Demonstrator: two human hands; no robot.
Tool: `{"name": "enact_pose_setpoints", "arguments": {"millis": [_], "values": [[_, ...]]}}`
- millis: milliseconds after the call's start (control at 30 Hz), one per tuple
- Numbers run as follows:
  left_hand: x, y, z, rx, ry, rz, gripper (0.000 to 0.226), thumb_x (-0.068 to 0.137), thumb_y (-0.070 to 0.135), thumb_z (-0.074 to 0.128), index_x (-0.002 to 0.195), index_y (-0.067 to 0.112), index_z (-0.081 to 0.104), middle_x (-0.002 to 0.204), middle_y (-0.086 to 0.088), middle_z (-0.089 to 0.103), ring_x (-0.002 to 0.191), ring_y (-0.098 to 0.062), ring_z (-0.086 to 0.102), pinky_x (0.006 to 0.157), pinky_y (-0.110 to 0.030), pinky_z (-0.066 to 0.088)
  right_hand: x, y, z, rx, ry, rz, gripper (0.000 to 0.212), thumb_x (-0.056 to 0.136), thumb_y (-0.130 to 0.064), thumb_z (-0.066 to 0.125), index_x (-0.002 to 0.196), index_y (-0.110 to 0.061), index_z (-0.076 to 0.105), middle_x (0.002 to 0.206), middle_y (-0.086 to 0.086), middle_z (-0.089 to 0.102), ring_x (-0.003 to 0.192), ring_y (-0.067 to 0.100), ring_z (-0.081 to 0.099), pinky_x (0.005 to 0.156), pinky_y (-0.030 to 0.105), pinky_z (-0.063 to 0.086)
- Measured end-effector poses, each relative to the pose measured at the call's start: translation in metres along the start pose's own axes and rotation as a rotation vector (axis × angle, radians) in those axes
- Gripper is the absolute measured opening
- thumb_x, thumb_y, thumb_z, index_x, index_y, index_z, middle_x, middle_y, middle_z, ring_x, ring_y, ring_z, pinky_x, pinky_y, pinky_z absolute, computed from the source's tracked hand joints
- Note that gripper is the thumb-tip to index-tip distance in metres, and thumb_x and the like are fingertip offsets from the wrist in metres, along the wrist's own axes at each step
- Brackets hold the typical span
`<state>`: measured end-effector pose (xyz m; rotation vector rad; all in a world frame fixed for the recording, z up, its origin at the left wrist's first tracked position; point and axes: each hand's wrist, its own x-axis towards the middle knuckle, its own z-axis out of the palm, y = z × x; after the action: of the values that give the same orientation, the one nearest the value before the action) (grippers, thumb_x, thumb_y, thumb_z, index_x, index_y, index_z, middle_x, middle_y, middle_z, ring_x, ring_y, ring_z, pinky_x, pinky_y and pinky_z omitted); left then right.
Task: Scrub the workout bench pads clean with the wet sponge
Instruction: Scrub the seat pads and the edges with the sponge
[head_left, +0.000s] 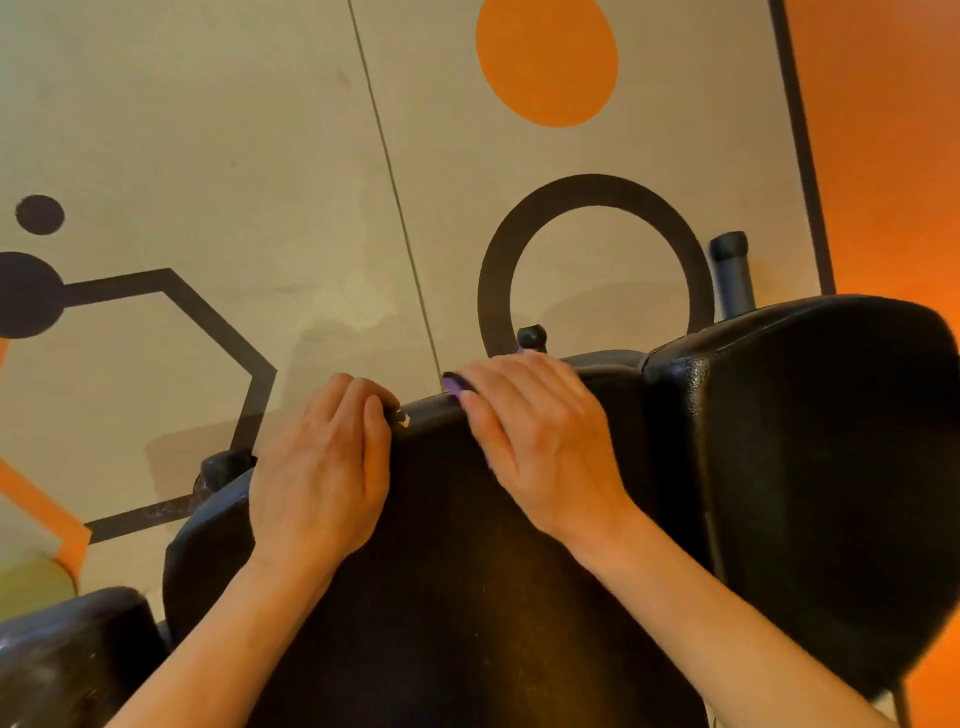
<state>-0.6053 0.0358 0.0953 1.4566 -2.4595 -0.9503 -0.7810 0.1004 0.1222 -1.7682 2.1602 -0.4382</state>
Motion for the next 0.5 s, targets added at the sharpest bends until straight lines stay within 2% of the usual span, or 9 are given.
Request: {"name": "enact_pose_setpoints", "arguments": {"millis": [67, 133, 167, 200, 267, 333, 367, 433, 500], "values": [[0.0, 0.0, 0.0, -0.007, -0.002, -0.001, 0.034, 0.103, 0.033, 0.024, 0.097, 0.022, 0.055, 0.089, 0.006, 0.052, 0.07, -0.01, 0.052, 0.056, -0.029, 0.047, -0.016, 0.036, -0.016, 0.068, 0.11, 0.251, 0.036, 0.103, -0.032, 0.036, 0.119, -0.016, 0.064, 0.119, -0.001, 0.066, 0.118, 0.011, 0.057, 0.113, 0.035, 0.036], [0.0, 0.0, 0.0, -0.014, 0.004, 0.003, 0.033, 0.103, 0.032, 0.025, 0.097, 0.022, 0.055, 0.088, 0.007, 0.05, 0.069, -0.009, 0.051, 0.054, -0.025, 0.044, -0.026, 0.028, -0.012, 0.111, 0.228, 0.485, 0.037, 0.102, -0.032, 0.036, 0.13, -0.019, 0.056, 0.134, -0.002, 0.058, 0.132, 0.012, 0.047, 0.119, 0.037, 0.027], [0.0, 0.0, 0.0, -0.019, 0.002, 0.003, 0.033, 0.103, 0.032, 0.025, 0.097, 0.022, 0.055, 0.088, 0.007, 0.05, 0.068, -0.009, 0.05, 0.054, -0.025, 0.043, -0.026, 0.007, -0.001, 0.113, 0.229, 0.486, 0.036, 0.102, -0.031, 0.037, 0.134, -0.02, 0.051, 0.139, -0.002, 0.054, 0.137, 0.011, 0.042, 0.12, 0.038, 0.023], [0.0, 0.0, 0.0, -0.019, -0.001, 0.003, 0.033, 0.103, 0.033, 0.024, 0.096, 0.022, 0.055, 0.088, 0.007, 0.05, 0.067, -0.009, 0.05, 0.053, -0.025, 0.044, -0.025, -0.016, 0.012, 0.093, 0.198, 0.403, 0.035, 0.102, -0.028, 0.039, 0.135, -0.019, 0.049, 0.141, -0.002, 0.052, 0.139, 0.012, 0.039, 0.121, 0.038, 0.021], [0.0, -0.001, 0.0, -0.02, 0.002, 0.01, 0.034, 0.104, 0.034, 0.022, 0.096, 0.022, 0.053, 0.087, 0.007, 0.049, 0.066, -0.009, 0.05, 0.052, -0.028, 0.046, -0.025, -0.048, 0.029, 0.046, 0.096, 0.112, 0.035, 0.102, -0.024, 0.042, 0.135, -0.015, 0.049, 0.143, 0.002, 0.05, 0.14, 0.015, 0.038, 0.121, 0.038, 0.021], [0.0, -0.001, 0.0, -0.03, -0.004, 0.013, 0.036, 0.104, 0.035, 0.021, 0.096, 0.022, 0.054, 0.087, 0.007, 0.05, 0.066, -0.009, 0.05, 0.053, -0.03, 0.047, -0.027, -0.027, 0.023, 0.001, 0.023, -0.058, 0.036, 0.102, -0.023, 0.043, 0.137, -0.013, 0.048, 0.144, 0.004, 0.049, 0.141, 0.016, 0.037, 0.12, 0.039, 0.023], [0.0, -0.001, 0.0, -0.035, -0.006, 0.01, 0.036, 0.103, 0.035, 0.021, 0.097, 0.022, 0.054, 0.087, 0.007, 0.05, 0.067, -0.009, 0.051, 0.054, -0.03, 0.048, -0.03, -0.009, 0.015, 0.012, 0.032, -0.035, 0.036, 0.102, -0.023, 0.044, 0.137, -0.012, 0.049, 0.145, 0.004, 0.048, 0.141, 0.016, 0.037, 0.12, 0.04, 0.024], [0.002, -0.001, -0.001, -0.036, 0.003, 0.02, 0.036, 0.103, 0.034, 0.023, 0.096, 0.021, 0.056, 0.087, 0.006, 0.052, 0.067, -0.01, 0.052, 0.055, -0.03, 0.048, -0.035, 0.017, 0.002, 0.106, 0.154, 0.199, 0.037, 0.101, -0.024, 0.044, 0.137, -0.014, 0.048, 0.144, 0.001, 0.048, 0.141, 0.013, 0.037, 0.119, 0.045, 0.025], [0.003, -0.001, -0.002, -0.029, 0.017, 0.031, 0.036, 0.103, 0.032, 0.025, 0.095, 0.02, 0.058, 0.086, 0.006, 0.053, 0.068, -0.01, 0.053, 0.056, -0.03, 0.048, -0.031, 0.004, 0.006, 0.171, 0.266, 0.408, 0.037, 0.1, -0.025, 0.043, 0.136, -0.017, 0.046, 0.143, -0.003, 0.048, 0.141, 0.011, 0.037, 0.119, 0.046, 0.024]]}}
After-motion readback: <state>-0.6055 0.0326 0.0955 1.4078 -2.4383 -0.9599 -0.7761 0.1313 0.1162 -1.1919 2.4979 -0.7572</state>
